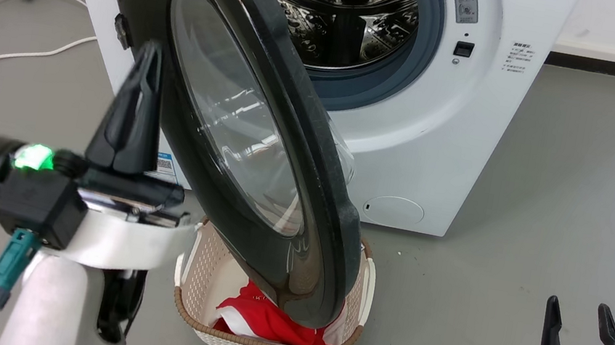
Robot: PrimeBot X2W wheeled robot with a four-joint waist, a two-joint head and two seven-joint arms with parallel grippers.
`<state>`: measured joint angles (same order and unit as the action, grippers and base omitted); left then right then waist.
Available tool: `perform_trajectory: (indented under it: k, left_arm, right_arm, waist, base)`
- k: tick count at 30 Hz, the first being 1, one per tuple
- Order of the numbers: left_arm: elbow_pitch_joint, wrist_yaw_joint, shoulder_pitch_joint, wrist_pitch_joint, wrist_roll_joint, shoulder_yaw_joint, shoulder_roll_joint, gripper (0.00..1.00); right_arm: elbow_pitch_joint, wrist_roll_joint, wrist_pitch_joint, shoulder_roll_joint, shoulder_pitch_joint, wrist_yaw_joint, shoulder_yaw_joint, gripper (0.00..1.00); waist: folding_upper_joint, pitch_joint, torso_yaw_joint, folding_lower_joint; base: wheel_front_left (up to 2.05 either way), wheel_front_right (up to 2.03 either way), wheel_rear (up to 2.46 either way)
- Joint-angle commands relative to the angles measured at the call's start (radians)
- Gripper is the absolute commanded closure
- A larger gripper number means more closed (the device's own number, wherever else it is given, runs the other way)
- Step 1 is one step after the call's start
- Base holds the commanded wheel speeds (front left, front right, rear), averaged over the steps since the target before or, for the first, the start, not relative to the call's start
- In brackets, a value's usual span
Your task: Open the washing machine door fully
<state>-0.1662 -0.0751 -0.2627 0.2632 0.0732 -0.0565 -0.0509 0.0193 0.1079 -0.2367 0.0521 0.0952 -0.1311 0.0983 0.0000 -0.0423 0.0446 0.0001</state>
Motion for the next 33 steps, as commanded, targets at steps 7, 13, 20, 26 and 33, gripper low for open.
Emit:
perform_trajectory:
  k: [7,13,20,26,33]
  left_arm:
    - [-0.124,0.005,-0.116,0.002,0.010,-0.023,-0.001,1.00]
    - [-0.164,0.006,-0.184,0.000,0.033,-0.100,0.000,1.00]
    - [-0.183,-0.012,-0.208,-0.058,0.076,-0.298,0.000,1.00]
    - [-0.185,-0.028,-0.162,-0.132,0.122,-0.485,0.000,1.00]
    - [-0.182,-0.045,-0.059,-0.215,0.188,-0.651,-0.030,1.00]
  right_arm:
    - [0.005,0.003,-0.002,-0.003,-0.017,0.001,0.006,0.00]
    - [0.013,0.009,-0.004,-0.003,-0.017,0.000,0.002,0.00]
    - [0.025,0.014,-0.005,-0.003,-0.005,0.000,-0.005,0.00]
    - [0.029,0.022,-0.004,-0.003,0.006,0.001,-0.004,0.00]
    - [0.034,0.030,0.001,-0.003,0.014,0.000,-0.001,0.00]
  waist:
    - [0.0000,-0.006,-0.002,-0.0001]
    - [0.0000,-0.004,-0.010,-0.0001]
    - [0.0000,0.004,-0.021,-0.0001]
    - [0.0000,0.010,-0.013,-0.0001]
    - [0.0000,0.017,-0.003,-0.0001]
  base:
    - [0.00,0.00,0.00]
    - [0.00,0.00,0.00]
    - [0.00,0.00,0.00]
    - [0.00,0.00,0.00]
    - [0.00,0.00,0.00]
